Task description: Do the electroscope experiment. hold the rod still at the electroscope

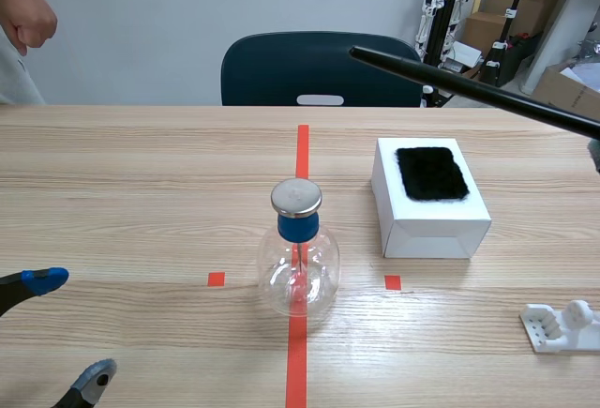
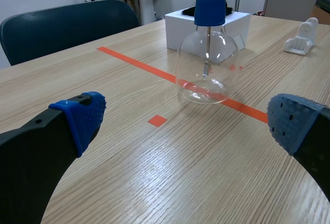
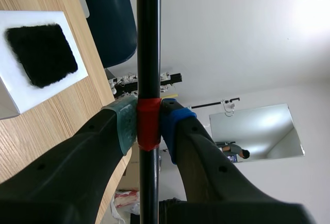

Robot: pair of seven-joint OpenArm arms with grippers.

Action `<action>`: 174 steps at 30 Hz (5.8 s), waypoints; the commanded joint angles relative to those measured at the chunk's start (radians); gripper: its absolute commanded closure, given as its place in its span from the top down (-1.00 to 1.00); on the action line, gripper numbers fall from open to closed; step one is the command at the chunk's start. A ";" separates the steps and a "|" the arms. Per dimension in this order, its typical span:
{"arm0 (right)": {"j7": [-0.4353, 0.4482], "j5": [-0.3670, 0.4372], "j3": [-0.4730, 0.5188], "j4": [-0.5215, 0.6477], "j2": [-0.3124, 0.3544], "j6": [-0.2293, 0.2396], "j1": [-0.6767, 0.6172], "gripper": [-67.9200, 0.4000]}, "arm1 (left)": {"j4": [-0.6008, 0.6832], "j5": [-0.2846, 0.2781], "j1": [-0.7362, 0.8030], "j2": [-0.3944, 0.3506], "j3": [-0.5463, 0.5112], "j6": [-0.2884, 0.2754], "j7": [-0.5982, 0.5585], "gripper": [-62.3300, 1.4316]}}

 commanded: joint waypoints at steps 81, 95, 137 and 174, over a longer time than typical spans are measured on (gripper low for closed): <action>-0.267 -0.456 -0.337 -0.111 0.232 -0.026 0.281 -0.98 | 0.012 -0.011 -0.003 -0.001 -0.006 -0.001 -0.050 1.00; -0.267 -0.456 -0.337 -0.111 0.232 -0.026 0.281 -0.98 | 0.012 -0.011 -0.003 -0.001 -0.006 -0.001 -0.050 1.00; -0.267 -0.456 -0.337 -0.111 0.232 -0.026 0.281 -0.98 | 0.012 -0.011 -0.003 -0.001 -0.006 -0.001 -0.050 1.00; -0.267 -0.452 -0.337 -0.111 0.232 -0.026 0.281 -0.98 | 0.012 -0.011 -0.003 -0.001 -0.006 -0.001 -0.050 1.00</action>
